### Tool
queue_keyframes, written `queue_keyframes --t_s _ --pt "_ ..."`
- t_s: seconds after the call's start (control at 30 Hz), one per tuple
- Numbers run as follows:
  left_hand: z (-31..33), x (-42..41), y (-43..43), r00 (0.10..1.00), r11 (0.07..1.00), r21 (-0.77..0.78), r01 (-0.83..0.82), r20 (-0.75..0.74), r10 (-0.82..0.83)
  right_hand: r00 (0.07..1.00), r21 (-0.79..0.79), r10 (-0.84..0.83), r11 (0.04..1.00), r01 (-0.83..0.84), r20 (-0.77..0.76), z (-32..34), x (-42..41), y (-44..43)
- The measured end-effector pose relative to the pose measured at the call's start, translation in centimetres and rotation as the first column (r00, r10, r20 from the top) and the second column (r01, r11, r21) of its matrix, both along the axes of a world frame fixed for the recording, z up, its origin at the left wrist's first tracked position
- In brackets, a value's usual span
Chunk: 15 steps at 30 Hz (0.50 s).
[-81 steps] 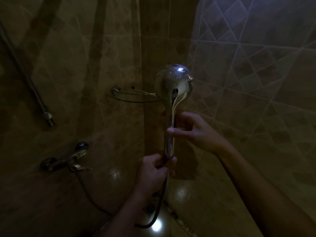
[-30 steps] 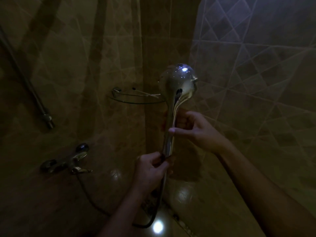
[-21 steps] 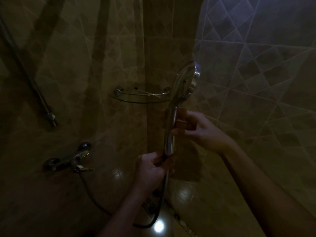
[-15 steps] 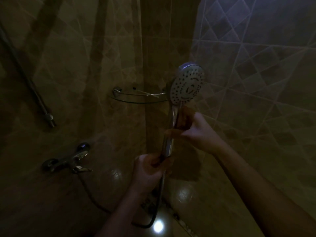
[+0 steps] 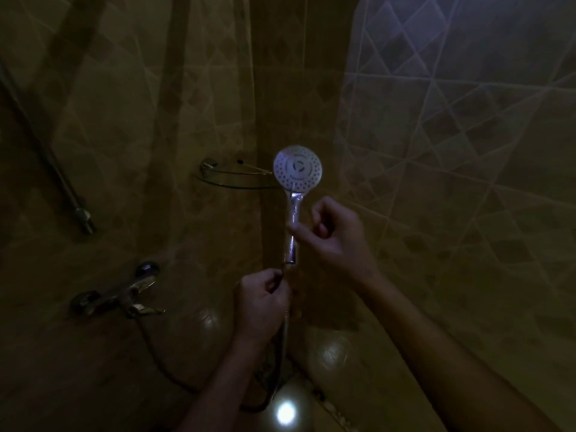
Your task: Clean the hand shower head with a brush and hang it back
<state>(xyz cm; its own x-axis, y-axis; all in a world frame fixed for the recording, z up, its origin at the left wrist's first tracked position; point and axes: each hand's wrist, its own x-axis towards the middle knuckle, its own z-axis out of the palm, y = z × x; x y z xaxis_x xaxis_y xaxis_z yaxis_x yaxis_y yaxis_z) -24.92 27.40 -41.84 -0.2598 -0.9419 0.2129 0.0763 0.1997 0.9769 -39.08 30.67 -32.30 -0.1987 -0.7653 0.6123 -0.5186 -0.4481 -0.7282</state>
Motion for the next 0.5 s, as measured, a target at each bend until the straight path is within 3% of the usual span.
queue_keyframes --t_s 0.1,0.17,0.23,0.3,0.37,0.43,0.5 --pt "0.3 -0.1 0.2 0.992 0.99 0.126 0.066 -0.115 -0.052 0.959 0.033 0.011 0.999 -0.021 0.283 -0.1 -0.2 -0.5" --pt "0.0 -0.1 0.6 0.992 0.987 0.134 0.087 -0.104 -0.074 0.951 0.227 -0.149 0.97 0.087 0.271 -1.7 -0.3 -1.1" --pt "-0.4 -0.2 1.0 0.988 0.983 0.143 0.113 -0.119 -0.096 0.916 0.441 -0.152 0.897 -0.03 0.371 -3.1 -0.6 -1.5" --pt "-0.3 -0.4 1.3 0.979 0.976 0.146 0.159 -0.155 -0.136 0.747 0.356 0.065 0.85 -0.389 0.661 -3.4 -1.3 -1.8" --pt "0.1 -0.4 1.4 0.967 0.97 0.128 0.207 -0.181 -0.182 0.57 0.182 0.25 0.784 -0.593 0.782 -2.5 -2.1 -1.9" --pt "0.5 -0.1 1.4 0.954 0.959 0.096 0.267 -0.167 -0.249 0.521 0.138 0.328 0.73 -0.669 0.788 -1.4 -2.6 -1.9" --pt "0.7 0.3 1.4 0.949 0.951 0.063 0.302 -0.112 -0.294 0.559 0.18 0.351 0.706 -0.685 0.751 -0.6 -3.0 -2.1"
